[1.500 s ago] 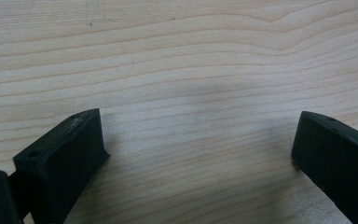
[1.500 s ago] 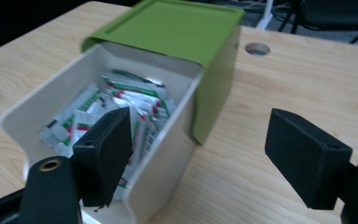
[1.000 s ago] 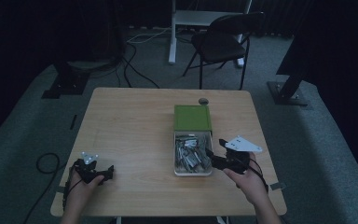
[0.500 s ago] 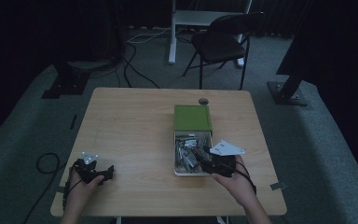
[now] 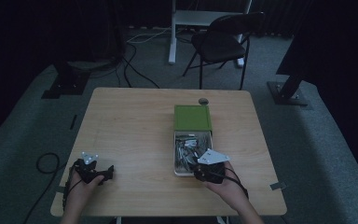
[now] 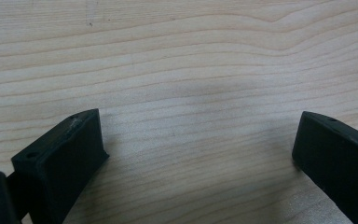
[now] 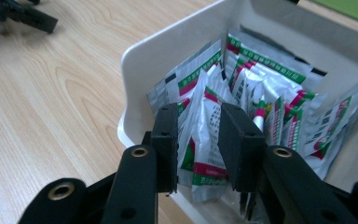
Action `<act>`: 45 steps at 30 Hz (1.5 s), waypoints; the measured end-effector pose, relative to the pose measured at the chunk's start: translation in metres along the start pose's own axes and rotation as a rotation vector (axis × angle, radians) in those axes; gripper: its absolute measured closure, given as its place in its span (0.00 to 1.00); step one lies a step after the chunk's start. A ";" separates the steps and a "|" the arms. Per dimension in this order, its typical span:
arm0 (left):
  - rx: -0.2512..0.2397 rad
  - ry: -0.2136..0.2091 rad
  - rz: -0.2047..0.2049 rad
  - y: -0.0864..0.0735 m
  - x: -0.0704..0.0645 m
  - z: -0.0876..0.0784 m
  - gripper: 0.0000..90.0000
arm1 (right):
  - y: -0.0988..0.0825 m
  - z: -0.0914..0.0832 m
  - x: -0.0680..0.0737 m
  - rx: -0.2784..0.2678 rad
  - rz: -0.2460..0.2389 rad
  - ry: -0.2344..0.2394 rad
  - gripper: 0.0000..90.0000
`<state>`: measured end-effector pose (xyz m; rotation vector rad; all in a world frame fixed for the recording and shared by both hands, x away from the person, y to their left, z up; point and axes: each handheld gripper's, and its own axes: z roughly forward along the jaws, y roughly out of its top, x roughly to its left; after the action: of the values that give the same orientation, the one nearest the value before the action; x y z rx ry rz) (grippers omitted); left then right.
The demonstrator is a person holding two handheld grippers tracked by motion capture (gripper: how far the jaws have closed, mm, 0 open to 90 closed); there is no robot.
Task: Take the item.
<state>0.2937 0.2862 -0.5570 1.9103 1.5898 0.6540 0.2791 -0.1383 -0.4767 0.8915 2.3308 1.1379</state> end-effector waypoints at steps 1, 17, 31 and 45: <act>0.000 0.000 0.000 0.000 0.000 0.000 0.03 | -0.001 0.001 0.001 0.002 0.003 -0.006 0.77; 0.000 0.000 0.000 0.000 0.000 0.000 0.03 | -0.012 0.016 0.005 0.061 -0.001 -0.067 0.84; -0.001 0.002 -0.004 0.000 -0.001 0.000 0.03 | -0.017 0.028 0.006 0.116 0.007 -0.113 0.81; -0.001 0.002 -0.003 0.000 0.000 0.000 0.03 | -0.019 0.036 0.008 0.124 0.002 -0.159 0.83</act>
<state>0.2934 0.2857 -0.5570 1.9063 1.5933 0.6556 0.2875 -0.1216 -0.5135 0.9901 2.2894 0.8957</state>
